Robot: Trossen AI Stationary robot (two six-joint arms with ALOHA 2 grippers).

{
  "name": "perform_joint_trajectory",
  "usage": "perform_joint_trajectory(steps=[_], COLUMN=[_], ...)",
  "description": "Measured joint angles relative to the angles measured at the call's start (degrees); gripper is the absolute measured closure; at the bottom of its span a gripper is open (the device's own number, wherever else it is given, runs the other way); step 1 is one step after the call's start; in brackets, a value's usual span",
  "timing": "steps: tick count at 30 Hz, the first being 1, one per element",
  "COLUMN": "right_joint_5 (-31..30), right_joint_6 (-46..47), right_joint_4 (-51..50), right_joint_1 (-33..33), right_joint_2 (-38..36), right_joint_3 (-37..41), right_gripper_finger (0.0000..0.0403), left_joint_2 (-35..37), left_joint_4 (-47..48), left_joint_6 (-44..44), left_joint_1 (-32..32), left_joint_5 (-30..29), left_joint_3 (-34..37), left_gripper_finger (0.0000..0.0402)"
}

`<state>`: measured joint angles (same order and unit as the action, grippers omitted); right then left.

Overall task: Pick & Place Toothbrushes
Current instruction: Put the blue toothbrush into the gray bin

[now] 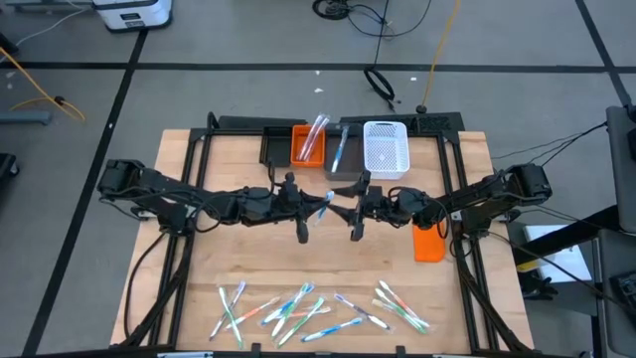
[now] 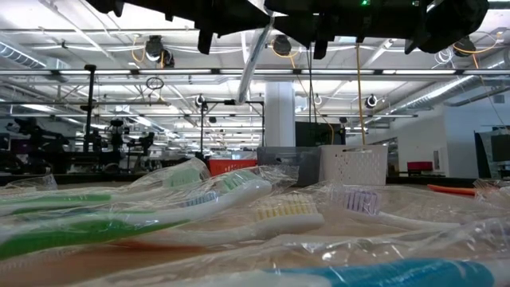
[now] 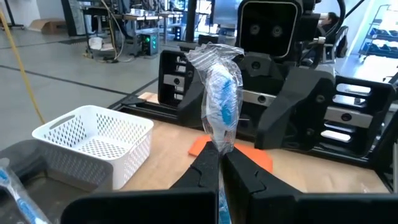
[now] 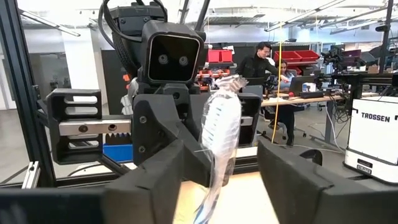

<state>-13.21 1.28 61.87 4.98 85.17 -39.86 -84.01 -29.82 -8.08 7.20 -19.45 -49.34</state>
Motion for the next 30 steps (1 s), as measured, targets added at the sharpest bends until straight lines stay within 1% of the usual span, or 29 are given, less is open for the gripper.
perform_joint_trajectory(steps=[3, 8, 9, 15, 21, 25, 30], right_joint_5=[0.01, 0.02, 0.01, 0.0, 0.0, -0.01, -0.03], right_joint_6=[-0.12, -0.7, -1.07, -1.36, -1.73, -1.75, -2.09], right_joint_4=[0.0, -0.01, 0.0, -0.02, -0.13, -0.22, -0.46], right_joint_1=[0.0, 0.01, 0.01, 0.01, 0.0, 0.01, -0.43], right_joint_2=[0.0, 0.0, 0.0, 0.0, 0.0, 0.01, 0.01], right_joint_3=[-0.01, 0.0, 0.0, 0.0, 0.0, 0.0, 0.0], right_gripper_finger=[0.0277, 0.0379, 0.0388, 0.0395, 0.0395, 0.0395, 0.0395], left_joint_2=[0.0, 0.0, 0.0, 0.0, 0.0, 0.0, 0.01], left_joint_4=[0.01, 0.01, -0.02, 0.01, 1.37, 1.7, 3.16], left_joint_6=[0.0, 0.0, 0.0, 0.86, 1.92, 2.54, 3.49], left_joint_1=[0.0, 0.0, 0.0, 0.0, 0.0, 0.0, 0.0], left_joint_5=[-0.01, 0.02, 0.03, 0.03, -0.65, -1.44, -1.62], left_joint_3=[0.0, 0.0, 0.0, 0.0, 0.0, 0.0, 0.0], left_gripper_finger=[0.0401, 0.0401, 0.0401, 0.04, 0.038, 0.0351, 0.0295])
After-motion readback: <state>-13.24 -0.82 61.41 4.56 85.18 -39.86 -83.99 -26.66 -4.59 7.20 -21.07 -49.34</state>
